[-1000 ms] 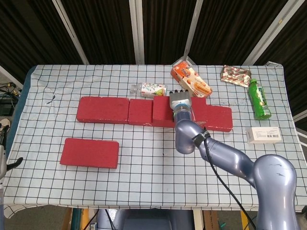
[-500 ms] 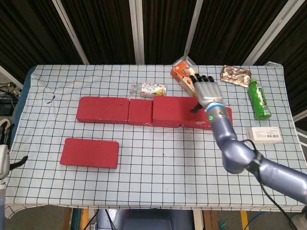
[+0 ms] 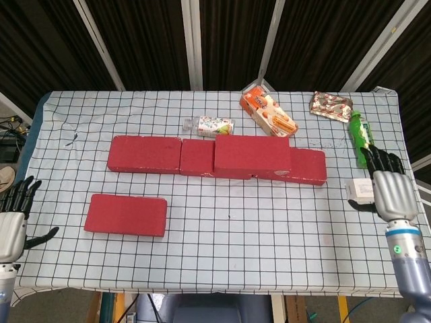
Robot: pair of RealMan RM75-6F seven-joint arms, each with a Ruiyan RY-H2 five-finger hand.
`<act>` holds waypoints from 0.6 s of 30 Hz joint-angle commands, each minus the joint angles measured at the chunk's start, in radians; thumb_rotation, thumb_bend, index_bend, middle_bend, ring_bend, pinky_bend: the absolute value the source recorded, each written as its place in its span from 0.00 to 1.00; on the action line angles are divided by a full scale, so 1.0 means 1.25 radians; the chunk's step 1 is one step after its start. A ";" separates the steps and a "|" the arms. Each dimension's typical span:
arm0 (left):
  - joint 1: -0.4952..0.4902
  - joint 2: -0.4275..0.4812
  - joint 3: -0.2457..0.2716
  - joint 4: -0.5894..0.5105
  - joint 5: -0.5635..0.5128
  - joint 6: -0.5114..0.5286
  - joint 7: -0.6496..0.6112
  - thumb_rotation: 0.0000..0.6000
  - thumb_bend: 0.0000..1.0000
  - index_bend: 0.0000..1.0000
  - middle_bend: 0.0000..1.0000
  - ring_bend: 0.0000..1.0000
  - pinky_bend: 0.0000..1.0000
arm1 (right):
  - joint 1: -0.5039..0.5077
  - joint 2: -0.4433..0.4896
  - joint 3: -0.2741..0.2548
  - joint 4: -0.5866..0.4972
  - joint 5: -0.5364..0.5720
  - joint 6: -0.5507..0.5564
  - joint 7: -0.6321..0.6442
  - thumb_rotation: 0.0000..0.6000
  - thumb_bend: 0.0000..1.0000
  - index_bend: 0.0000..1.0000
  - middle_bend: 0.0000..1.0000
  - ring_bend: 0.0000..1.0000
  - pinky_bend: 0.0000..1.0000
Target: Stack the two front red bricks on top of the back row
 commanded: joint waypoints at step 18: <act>-0.135 0.077 0.001 -0.150 -0.124 -0.287 0.166 1.00 0.00 0.00 0.00 0.00 0.00 | -0.196 -0.042 -0.286 0.117 -0.354 0.255 0.296 1.00 0.17 0.00 0.00 0.00 0.00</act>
